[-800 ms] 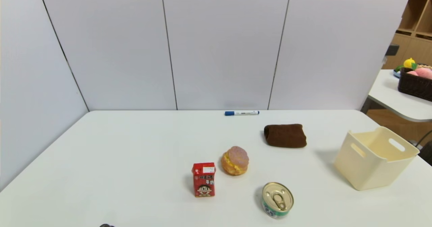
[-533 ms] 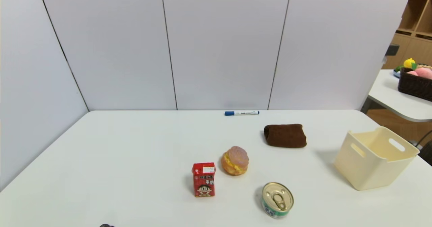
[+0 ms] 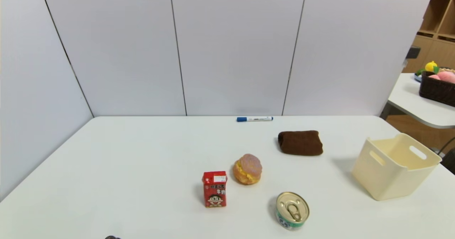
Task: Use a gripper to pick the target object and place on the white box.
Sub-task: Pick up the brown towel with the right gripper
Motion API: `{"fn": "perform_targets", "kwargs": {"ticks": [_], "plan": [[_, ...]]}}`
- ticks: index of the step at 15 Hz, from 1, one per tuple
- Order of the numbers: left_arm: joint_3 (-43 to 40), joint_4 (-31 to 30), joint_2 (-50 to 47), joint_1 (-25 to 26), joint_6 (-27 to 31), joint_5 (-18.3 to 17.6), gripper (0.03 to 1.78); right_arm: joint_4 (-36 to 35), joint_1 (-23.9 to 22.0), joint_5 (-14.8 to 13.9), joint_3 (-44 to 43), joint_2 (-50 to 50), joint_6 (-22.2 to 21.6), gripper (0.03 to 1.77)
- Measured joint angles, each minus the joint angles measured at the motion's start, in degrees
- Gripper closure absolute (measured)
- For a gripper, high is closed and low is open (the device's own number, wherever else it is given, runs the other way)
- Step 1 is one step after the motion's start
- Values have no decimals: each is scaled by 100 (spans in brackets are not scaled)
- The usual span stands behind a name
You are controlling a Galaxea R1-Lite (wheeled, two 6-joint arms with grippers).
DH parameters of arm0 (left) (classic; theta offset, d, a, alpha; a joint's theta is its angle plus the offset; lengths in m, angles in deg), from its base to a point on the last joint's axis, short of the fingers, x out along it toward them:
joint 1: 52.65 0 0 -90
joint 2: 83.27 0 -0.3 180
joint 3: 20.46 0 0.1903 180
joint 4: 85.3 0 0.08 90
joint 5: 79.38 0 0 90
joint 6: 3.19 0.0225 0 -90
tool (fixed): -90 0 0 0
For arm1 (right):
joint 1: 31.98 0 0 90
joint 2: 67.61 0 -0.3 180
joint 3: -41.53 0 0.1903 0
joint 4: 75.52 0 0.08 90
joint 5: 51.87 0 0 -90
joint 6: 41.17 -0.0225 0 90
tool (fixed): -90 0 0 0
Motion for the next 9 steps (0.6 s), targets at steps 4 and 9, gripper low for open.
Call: {"fn": "perform_targets", "kwargs": {"ticks": [4, 9], "plan": [[0, 0, 0, 2, 0, 0, 12, 33, 0, 68, -62, -43, 15, 9], [0, 0, 0, 2, 0, 0, 12, 410, 10, 660, -1213, -318, 6, 9]]}}
